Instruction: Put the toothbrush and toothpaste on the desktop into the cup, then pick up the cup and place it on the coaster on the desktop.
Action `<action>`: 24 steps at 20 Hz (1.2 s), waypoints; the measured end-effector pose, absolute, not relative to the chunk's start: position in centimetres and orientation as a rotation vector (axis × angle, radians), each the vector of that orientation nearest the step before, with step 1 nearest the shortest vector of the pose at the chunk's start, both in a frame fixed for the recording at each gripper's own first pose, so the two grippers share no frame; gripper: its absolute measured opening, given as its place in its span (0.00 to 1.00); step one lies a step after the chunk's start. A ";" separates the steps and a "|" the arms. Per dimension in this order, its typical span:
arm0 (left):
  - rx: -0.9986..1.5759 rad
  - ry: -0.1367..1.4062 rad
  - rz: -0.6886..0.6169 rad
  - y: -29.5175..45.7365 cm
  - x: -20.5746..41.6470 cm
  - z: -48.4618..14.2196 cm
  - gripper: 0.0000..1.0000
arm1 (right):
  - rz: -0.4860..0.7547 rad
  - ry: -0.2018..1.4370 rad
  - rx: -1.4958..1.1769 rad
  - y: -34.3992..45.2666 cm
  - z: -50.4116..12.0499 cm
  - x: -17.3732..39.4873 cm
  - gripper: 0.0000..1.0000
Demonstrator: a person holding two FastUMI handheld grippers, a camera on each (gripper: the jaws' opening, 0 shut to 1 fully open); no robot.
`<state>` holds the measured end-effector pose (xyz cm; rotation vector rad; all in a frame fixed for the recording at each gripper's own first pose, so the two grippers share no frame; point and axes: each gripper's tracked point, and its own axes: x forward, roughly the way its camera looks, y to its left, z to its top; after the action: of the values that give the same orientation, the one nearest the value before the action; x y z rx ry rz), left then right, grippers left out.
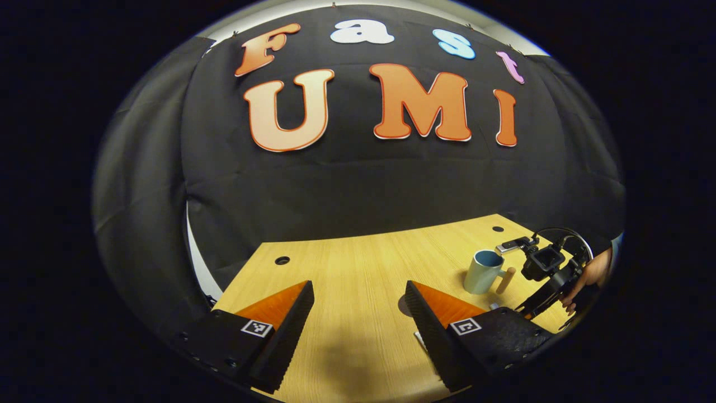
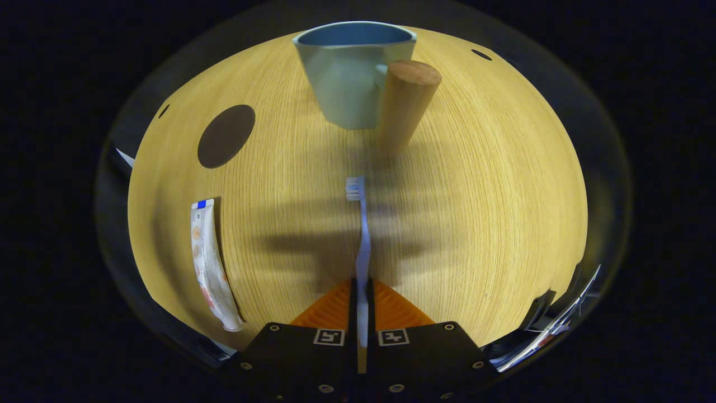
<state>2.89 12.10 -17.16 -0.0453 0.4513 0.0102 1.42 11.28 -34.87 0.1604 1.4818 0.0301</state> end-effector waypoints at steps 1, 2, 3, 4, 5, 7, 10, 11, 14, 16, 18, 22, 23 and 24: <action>-0.055 0.473 -0.008 11.6 3.1 -17.7 0.99 | 0.030 1.471 0.177 11.3 -34.8 1.5 0.06; -0.071 0.499 -0.029 10.9 3.3 -18.3 0.99 | 0.024 1.453 0.184 11.1 -34.6 1.6 0.05; -0.085 0.527 -0.049 10.1 3.3 -18.9 0.99 | 0.024 1.436 0.181 10.9 -34.3 1.8 0.05; -0.092 0.558 -0.063 9.4 3.2 -19.5 0.99 | 0.026 1.419 0.186 10.7 -33.9 1.8 0.05; -0.097 0.592 -0.077 8.8 3.2 -20.0 0.99 | 0.031 1.408 0.199 10.6 -33.5 1.9 0.05; -0.119 0.654 -0.106 7.4 2.9 -21.6 0.99 | 0.041 1.381 0.211 10.3 -32.8 1.9 0.05; -0.174 0.763 -0.139 5.2 1.9 -23.8 0.99 | 0.063 1.316 0.190 9.2 -31.5 2.1 0.05; -0.186 0.812 -0.139 4.6 1.3 -24.5 0.99 | 0.077 1.290 0.182 9.0 -31.0 2.3 0.05; -0.226 0.971 -0.129 3.2 -0.2 -26.5 0.99 | 0.102 1.205 0.148 8.0 -29.4 3.0 0.05; -0.254 1.055 -0.138 1.9 -0.7 -28.0 0.97 | 0.115 1.139 0.126 7.2 -28.1 3.5 0.05; -0.259 1.139 -0.154 0.7 -1.4 -29.5 0.97 | 0.126 1.081 0.114 6.4 -26.8 4.0 0.05; -0.300 1.291 -0.157 -1.3 -2.4 -32.2 0.95 | 0.143 0.977 0.131 5.4 -24.1 4.9 0.05; -0.305 1.329 -0.155 -1.6 -2.5 -32.9 0.95 | 0.147 0.950 0.136 5.1 -23.4 5.2 0.05; -0.304 1.367 -0.152 -2.0 -2.7 -33.6 0.95 | 0.145 0.921 0.136 4.7 -22.7 5.5 0.05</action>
<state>-2.72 -1.96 -33.63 -0.3037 1.3667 -0.1524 5.53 4.65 -22.67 0.1358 0.9214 0.1450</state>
